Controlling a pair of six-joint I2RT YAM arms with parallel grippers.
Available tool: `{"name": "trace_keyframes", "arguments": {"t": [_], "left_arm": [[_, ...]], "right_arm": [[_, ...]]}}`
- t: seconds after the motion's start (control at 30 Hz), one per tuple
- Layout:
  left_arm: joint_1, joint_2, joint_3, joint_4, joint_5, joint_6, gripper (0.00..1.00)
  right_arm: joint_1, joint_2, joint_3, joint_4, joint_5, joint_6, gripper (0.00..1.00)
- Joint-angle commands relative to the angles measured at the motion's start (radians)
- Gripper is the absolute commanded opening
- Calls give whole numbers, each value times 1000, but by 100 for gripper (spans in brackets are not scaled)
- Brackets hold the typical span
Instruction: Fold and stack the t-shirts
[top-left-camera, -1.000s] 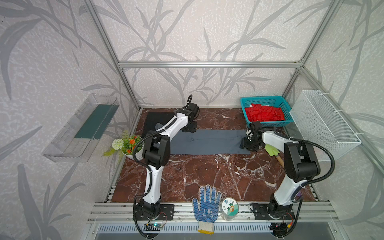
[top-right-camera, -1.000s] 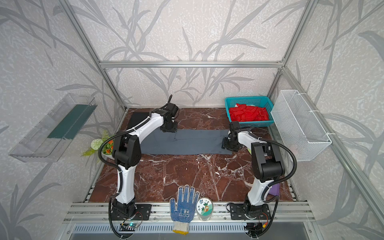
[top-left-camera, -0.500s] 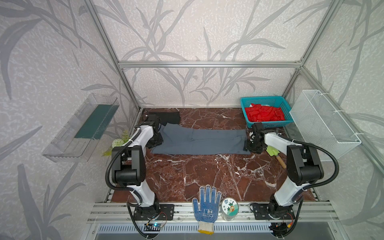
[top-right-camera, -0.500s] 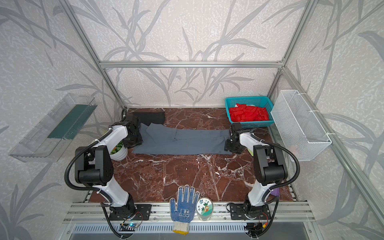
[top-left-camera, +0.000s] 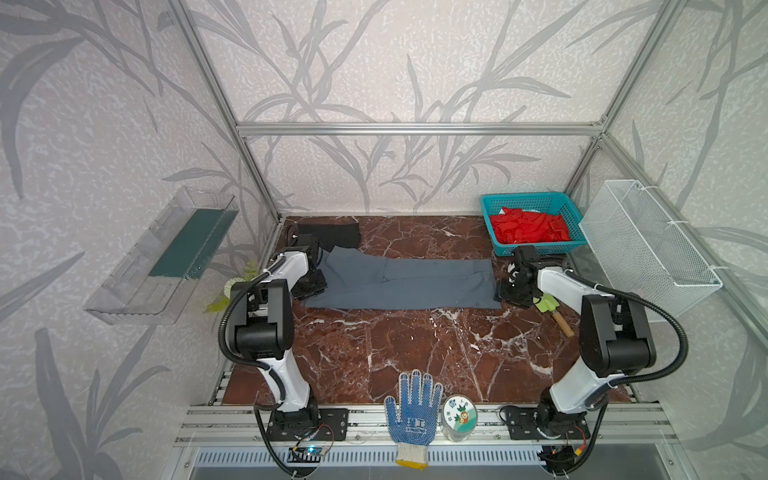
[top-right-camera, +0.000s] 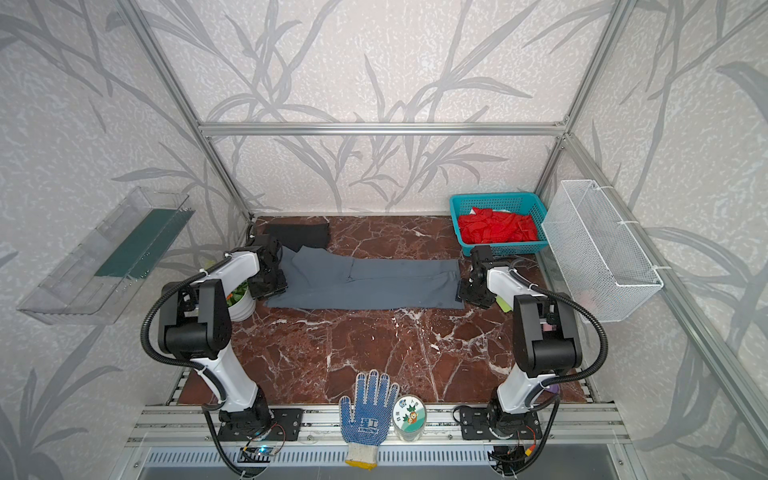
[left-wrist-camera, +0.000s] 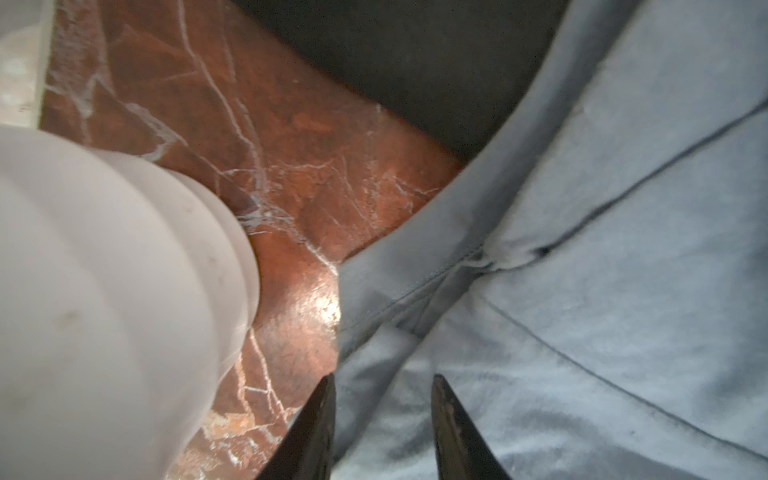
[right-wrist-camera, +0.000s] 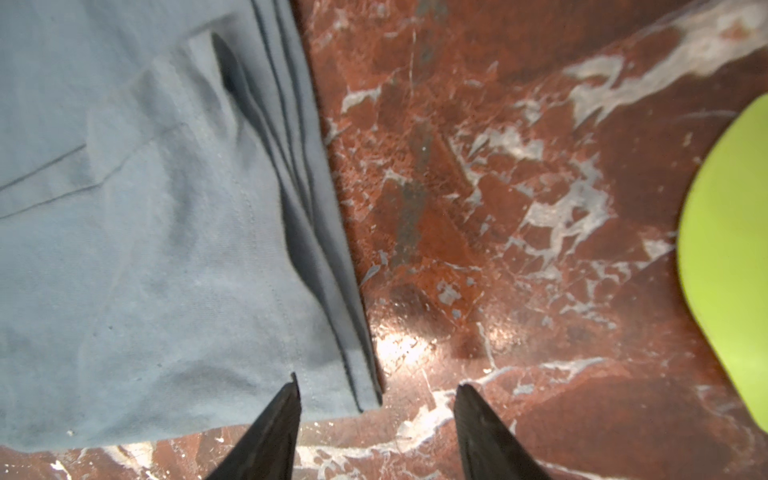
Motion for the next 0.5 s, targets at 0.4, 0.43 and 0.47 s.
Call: {"name": "trace_keyframes", "arguments": {"t": [0.4,0.43,0.47], "left_arm": [[-1,-101,-63,1,21,-14,0],[-2,-115,-66,-1,25,-15,0],[-3,-132,-69,-4,28,-18,0]], "right_arm": [[-10,1,-10,28,-51,1,48],[-10,0,-12,28,-53,1,45],[-10,1,-13,29,-54,2,42]]}}
